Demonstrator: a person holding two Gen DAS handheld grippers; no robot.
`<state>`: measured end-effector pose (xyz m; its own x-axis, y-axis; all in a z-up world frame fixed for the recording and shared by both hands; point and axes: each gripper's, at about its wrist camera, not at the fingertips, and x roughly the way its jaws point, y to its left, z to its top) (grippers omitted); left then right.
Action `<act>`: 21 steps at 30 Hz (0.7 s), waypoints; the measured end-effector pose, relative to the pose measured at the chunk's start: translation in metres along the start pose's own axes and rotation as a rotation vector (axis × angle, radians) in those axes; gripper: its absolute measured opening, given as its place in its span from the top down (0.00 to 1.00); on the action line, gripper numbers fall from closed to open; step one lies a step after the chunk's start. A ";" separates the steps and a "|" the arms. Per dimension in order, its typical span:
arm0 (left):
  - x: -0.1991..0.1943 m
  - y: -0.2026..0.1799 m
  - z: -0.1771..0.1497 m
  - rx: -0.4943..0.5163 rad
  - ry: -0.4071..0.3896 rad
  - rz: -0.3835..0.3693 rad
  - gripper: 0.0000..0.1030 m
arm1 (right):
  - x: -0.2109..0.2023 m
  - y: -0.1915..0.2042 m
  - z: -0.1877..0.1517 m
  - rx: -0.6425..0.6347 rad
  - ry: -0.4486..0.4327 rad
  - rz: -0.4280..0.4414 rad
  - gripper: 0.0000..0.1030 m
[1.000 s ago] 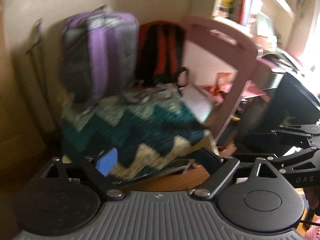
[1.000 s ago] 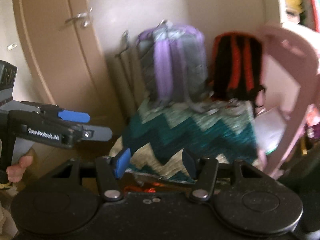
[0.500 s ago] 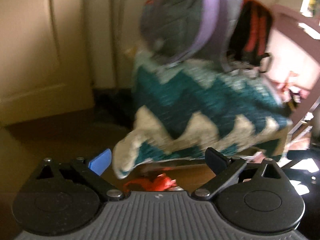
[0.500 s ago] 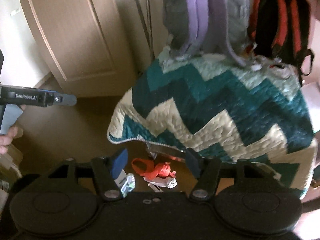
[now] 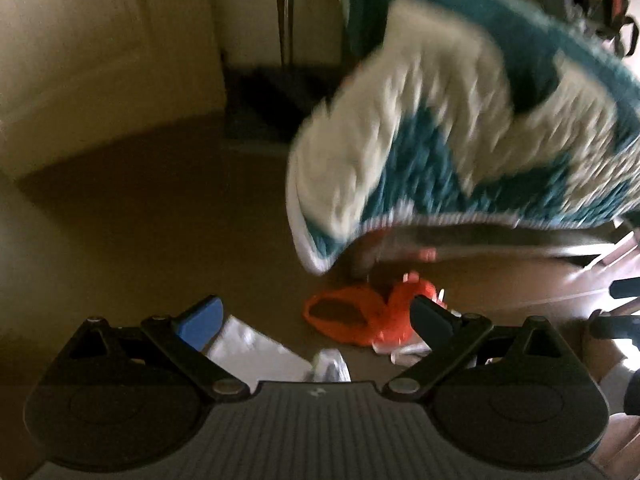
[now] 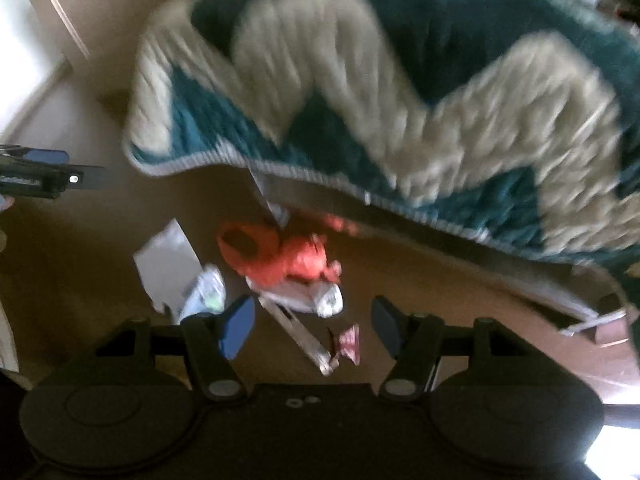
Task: Collect trash
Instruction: 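Swing both open tools back toward the trash pile under the chair, then grasp the clear plastic bag with the left tool while the right tool grasps the red snack wrapper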
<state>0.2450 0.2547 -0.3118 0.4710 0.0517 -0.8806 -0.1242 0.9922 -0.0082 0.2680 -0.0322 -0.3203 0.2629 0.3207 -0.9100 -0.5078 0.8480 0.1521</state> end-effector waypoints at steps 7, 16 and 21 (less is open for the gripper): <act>0.097 -0.009 -0.046 0.056 0.171 0.012 0.02 | 0.094 -0.016 -0.014 -0.033 0.181 -0.010 0.38; 0.180 -0.021 -0.093 0.093 0.345 0.011 0.03 | 0.183 -0.026 -0.032 -0.101 0.352 -0.022 0.38; 0.203 -0.024 -0.111 0.076 0.403 0.008 0.16 | 0.218 -0.032 -0.035 -0.057 0.399 -0.010 0.40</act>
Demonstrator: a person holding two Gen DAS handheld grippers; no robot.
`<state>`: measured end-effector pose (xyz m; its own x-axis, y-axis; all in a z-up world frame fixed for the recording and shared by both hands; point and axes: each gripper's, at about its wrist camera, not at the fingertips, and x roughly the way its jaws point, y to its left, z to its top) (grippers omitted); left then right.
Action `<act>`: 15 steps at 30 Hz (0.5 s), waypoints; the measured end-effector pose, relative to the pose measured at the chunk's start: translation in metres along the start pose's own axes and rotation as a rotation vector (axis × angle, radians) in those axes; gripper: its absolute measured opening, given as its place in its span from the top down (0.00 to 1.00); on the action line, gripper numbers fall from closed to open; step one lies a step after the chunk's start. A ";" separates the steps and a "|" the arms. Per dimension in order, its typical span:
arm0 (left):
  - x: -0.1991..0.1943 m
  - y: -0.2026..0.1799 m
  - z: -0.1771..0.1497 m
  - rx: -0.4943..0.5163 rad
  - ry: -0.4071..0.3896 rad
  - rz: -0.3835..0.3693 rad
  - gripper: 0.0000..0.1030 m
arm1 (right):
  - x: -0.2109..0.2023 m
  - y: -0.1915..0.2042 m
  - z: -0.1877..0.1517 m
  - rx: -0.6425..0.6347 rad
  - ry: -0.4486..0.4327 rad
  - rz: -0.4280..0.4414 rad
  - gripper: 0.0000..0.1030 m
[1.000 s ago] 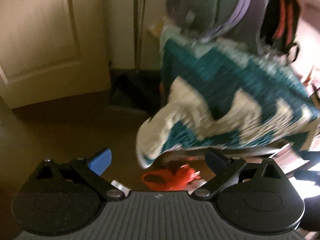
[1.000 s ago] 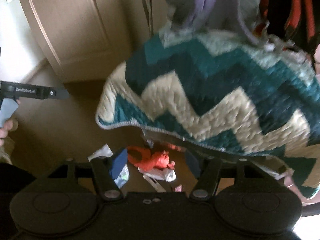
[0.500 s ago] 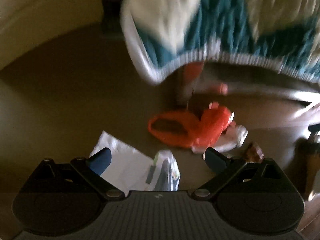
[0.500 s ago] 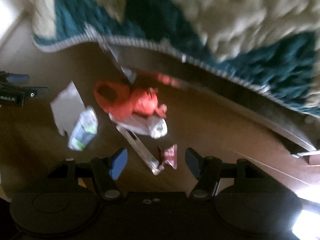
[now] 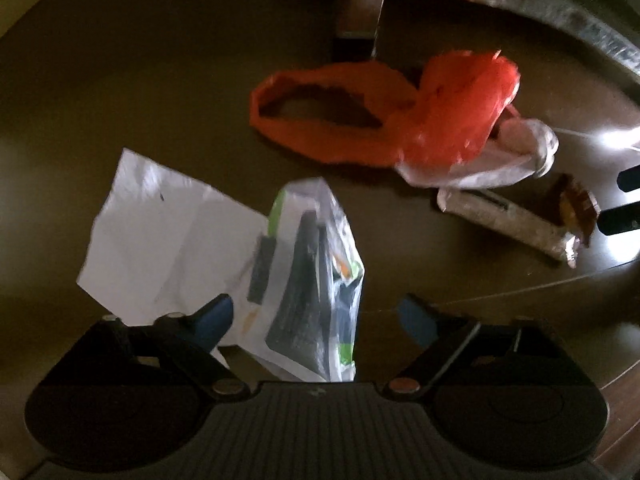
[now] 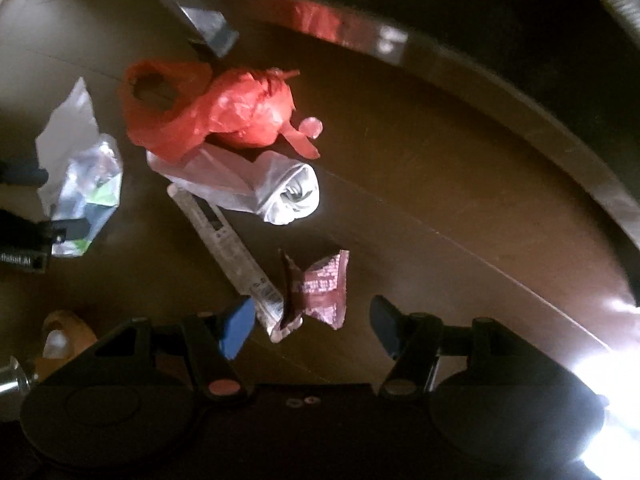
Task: Collect trash
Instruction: 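Grasp the clear plastic bag with the left tool while the right tool grasps the red snack wrapper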
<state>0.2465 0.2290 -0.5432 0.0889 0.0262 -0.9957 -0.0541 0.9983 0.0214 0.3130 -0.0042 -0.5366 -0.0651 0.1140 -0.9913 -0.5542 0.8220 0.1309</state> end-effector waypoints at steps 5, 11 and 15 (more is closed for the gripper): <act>0.019 0.003 -0.002 -0.039 0.040 -0.004 0.35 | 0.027 0.003 0.011 -0.008 0.062 -0.033 0.40; 0.022 0.005 -0.003 -0.048 0.030 -0.001 0.49 | 0.037 0.005 0.018 -0.005 0.053 -0.009 0.41; 0.016 0.006 -0.004 -0.061 0.018 -0.003 0.64 | 0.039 0.001 0.019 0.013 0.054 0.011 0.65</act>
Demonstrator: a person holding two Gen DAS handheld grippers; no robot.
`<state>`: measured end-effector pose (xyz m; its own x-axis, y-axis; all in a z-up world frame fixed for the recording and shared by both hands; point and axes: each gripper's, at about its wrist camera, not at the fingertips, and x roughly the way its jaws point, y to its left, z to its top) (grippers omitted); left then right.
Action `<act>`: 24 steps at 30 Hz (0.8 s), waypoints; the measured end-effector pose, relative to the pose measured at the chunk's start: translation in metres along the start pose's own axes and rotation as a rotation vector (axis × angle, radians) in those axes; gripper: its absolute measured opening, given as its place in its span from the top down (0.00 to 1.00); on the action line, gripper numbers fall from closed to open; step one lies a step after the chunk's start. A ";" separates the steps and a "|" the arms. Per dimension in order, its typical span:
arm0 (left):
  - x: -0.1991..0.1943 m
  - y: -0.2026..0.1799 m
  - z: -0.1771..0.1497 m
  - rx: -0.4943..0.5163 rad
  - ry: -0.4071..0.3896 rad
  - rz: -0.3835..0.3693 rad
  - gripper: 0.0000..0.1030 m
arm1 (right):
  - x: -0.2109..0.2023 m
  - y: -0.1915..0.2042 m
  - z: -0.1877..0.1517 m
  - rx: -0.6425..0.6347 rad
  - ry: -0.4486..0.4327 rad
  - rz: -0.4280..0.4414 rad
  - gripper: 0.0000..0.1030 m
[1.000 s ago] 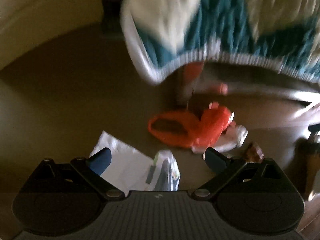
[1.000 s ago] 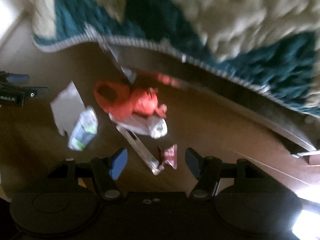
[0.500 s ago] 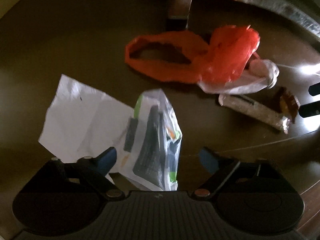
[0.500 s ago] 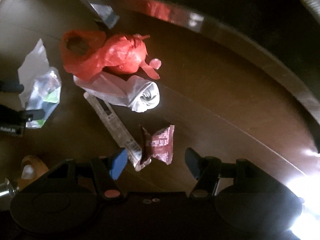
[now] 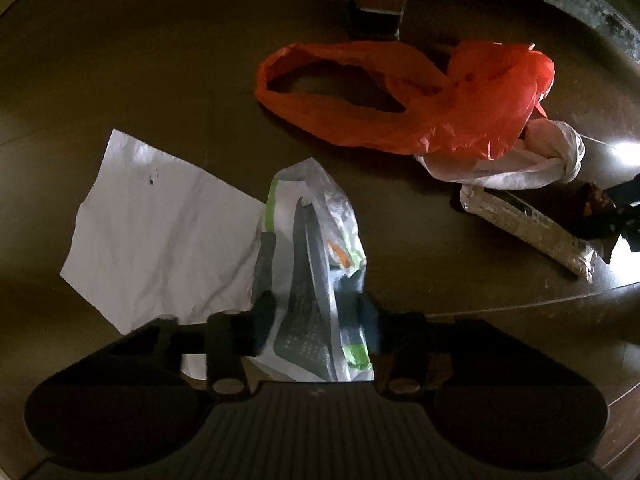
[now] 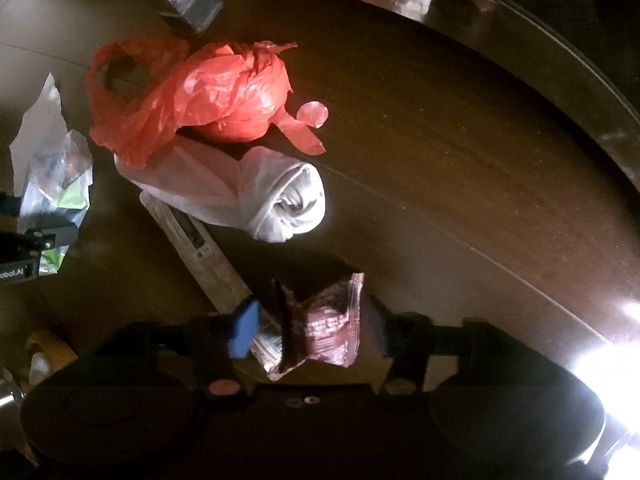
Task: Collect trash
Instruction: 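Grasp the clear plastic bag with the left tool while the right tool grasps the red snack wrapper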
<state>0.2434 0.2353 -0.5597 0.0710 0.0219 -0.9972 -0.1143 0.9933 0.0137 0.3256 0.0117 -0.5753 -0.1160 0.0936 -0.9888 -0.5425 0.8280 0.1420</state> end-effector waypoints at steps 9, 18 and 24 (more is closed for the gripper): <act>-0.021 0.004 -0.001 -0.023 -0.019 -0.035 0.82 | -0.012 0.001 -0.008 -0.005 -0.028 -0.015 0.72; -0.075 0.003 0.008 -0.007 -0.087 -0.082 0.83 | -0.075 -0.001 -0.036 0.023 -0.099 0.010 0.72; -0.139 -0.015 0.025 0.097 -0.194 -0.124 0.83 | -0.155 -0.004 -0.055 0.069 -0.213 0.032 0.72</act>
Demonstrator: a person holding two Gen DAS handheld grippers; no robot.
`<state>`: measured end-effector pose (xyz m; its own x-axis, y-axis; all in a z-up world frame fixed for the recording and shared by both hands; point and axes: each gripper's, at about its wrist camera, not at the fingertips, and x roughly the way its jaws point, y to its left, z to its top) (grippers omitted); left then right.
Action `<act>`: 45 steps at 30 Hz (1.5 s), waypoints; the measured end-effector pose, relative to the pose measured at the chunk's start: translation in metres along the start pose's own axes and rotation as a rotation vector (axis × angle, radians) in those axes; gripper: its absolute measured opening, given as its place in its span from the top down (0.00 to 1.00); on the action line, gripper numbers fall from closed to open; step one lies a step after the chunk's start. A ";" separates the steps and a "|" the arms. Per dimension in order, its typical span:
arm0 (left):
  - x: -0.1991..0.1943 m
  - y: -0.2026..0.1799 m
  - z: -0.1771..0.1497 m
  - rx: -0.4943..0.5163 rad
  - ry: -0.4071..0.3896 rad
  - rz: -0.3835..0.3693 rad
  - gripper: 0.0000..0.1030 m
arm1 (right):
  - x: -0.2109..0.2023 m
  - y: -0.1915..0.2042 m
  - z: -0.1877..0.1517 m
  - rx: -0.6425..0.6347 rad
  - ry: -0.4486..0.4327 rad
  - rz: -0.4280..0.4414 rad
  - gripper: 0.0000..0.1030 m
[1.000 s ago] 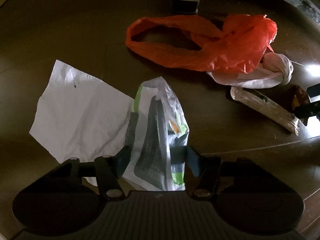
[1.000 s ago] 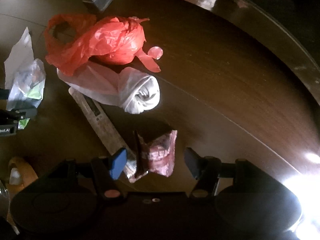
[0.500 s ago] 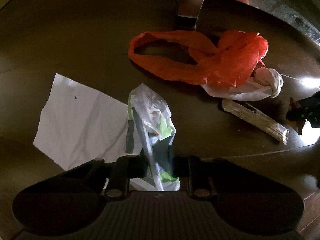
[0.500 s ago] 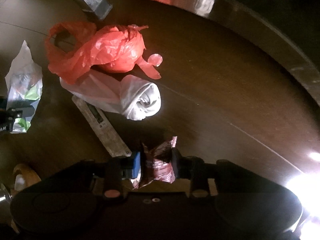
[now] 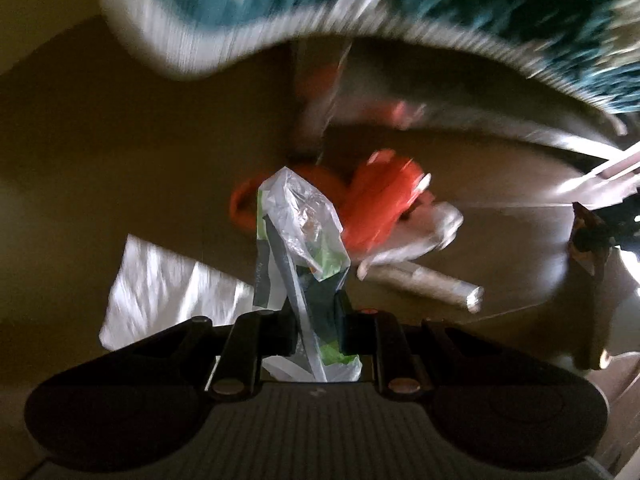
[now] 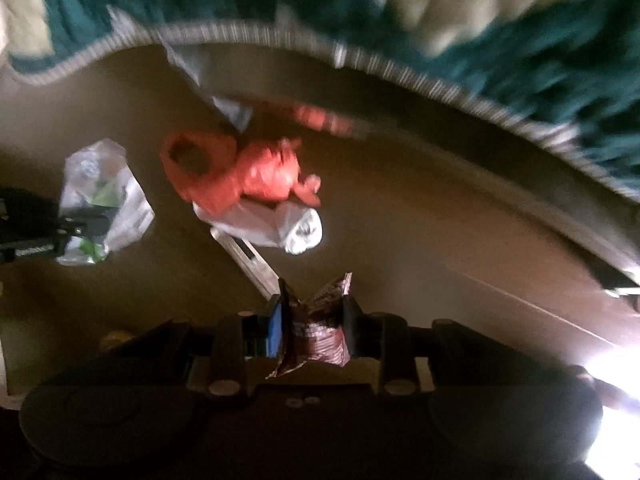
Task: Collect trash
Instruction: 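Grasp the clear plastic bag with the left tool while the right tool grasps the red snack wrapper, then carry the clear bag and red wrapper in both tools over the teal bin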
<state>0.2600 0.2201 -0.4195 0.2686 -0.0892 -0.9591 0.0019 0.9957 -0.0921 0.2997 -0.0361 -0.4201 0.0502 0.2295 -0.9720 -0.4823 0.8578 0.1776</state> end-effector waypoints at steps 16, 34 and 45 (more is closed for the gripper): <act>-0.197 -0.047 0.051 0.089 -0.273 0.022 0.83 | -0.231 0.022 -0.018 0.050 -0.327 0.010 0.72; -0.412 -0.227 0.055 0.244 -0.436 -0.069 0.83 | -0.468 0.000 -0.139 0.057 -0.642 -0.077 0.72; -0.503 -0.394 0.060 0.461 -0.542 -0.231 0.83 | -0.580 -0.065 -0.220 0.159 -0.836 -0.228 0.73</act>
<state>0.1824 -0.1262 0.1152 0.6496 -0.3922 -0.6513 0.4873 0.8724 -0.0393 0.1093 -0.3267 0.0984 0.7842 0.2523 -0.5669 -0.2575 0.9635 0.0727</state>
